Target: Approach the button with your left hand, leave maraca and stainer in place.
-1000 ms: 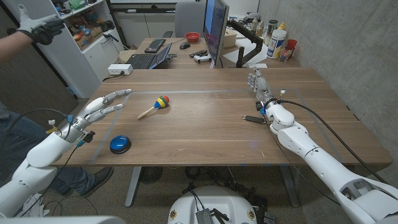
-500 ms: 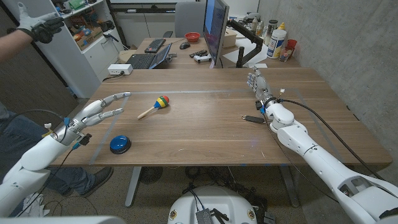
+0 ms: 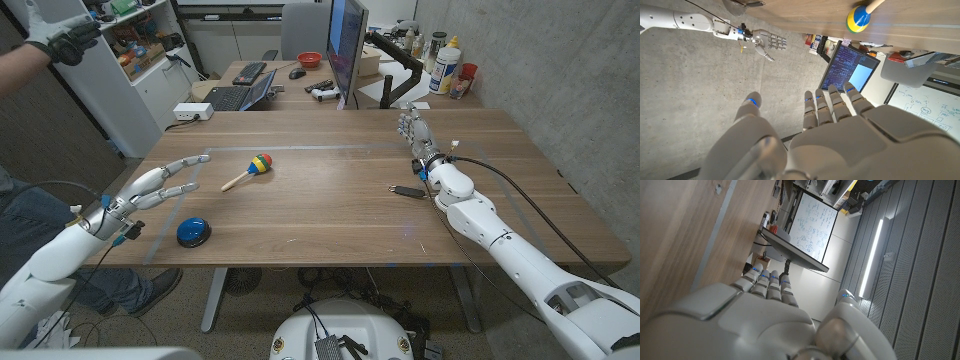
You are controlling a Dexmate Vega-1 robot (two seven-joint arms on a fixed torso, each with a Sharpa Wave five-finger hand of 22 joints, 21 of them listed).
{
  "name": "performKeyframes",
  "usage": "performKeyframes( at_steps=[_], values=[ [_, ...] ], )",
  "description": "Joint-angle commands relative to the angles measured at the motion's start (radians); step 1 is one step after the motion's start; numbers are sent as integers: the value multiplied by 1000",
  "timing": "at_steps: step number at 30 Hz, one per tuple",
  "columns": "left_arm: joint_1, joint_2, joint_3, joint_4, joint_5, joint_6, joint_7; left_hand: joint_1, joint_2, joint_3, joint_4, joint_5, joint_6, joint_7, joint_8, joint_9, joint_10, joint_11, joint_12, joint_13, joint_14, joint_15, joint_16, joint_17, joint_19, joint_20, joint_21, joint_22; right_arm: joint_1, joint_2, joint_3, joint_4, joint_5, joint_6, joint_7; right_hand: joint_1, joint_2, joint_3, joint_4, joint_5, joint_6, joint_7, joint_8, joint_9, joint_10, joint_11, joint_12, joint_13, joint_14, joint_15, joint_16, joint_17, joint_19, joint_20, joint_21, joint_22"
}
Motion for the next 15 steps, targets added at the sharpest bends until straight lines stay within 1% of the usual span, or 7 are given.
performKeyframes(
  at_steps=[1,4,6,8,10,12,15],
  values=[
    [-17,-34,-65,47,94,-4,-5,11,-1,6,1,-8,7,-1,4,5,0,-4,5,4,9,4,3,1,0,9,-7,4,8,0,1,-6,-18,4,-17,2,4,-5,2,6,3,4,0,4,2,2,-1,4,4,-1,3,3,1,3,0,2],
    [-17,-34,-79,47,149,-4,35,12,-1,6,1,-8,7,-1,4,5,1,-4,6,4,9,3,3,2,-1,11,-8,4,12,1,1,-7,-24,5,-21,3,5,-6,2,6,3,3,0,4,1,2,-2,4,5,0,4,3,1,3,0,2],
    [-16,-26,-71,49,180,-4,71,13,0,6,1,-9,8,-1,3,5,1,-3,6,4,8,4,3,2,-1,11,-8,4,13,1,0,-9,-28,3,-24,3,5,-6,2,6,3,4,0,4,0,0,-2,4,5,1,4,3,1,3,0,2],
    [-13,-12,-57,49,225,-4,131,15,0,7,1,-10,8,-4,3,5,3,-5,7,5,9,3,3,2,0,11,-8,4,15,2,-1,-7,-30,5,-25,3,5,-7,2,6,4,4,0,4,1,1,-2,4,5,1,4,3,1,3,0,2],
    [-11,13,-24,51,272,-4,208,15,0,7,1,-10,8,-3,3,5,4,-5,7,5,9,4,2,2,0,12,-9,4,18,3,-1,-5,-31,4,-25,3,5,-8,2,7,4,3,0,4,1,1,-2,4,5,3,3,3,0,3,0,2],
    [-10,47,23,50,334,-4,312,16,0,7,1,-11,9,-2,3,5,4,-6,7,5,9,3,2,2,0,12,-9,4,22,6,-2,0,-31,5,-24,3,5,-8,1,7,3,4,0,4,1,1,-2,4,5,3,3,3,0,3,0,2],
    [-24,112,130,52,429,-4,506,17,0,8,1,-11,9,-2,3,5,4,-5,7,5,9,3,2,2,0,13,-10,4,30,10,-5,7,-33,5,-22,3,5,-9,1,7,3,3,0,4,0,2,-2,4,5,5,4,3,-1,3,-1,2]
  ],
)
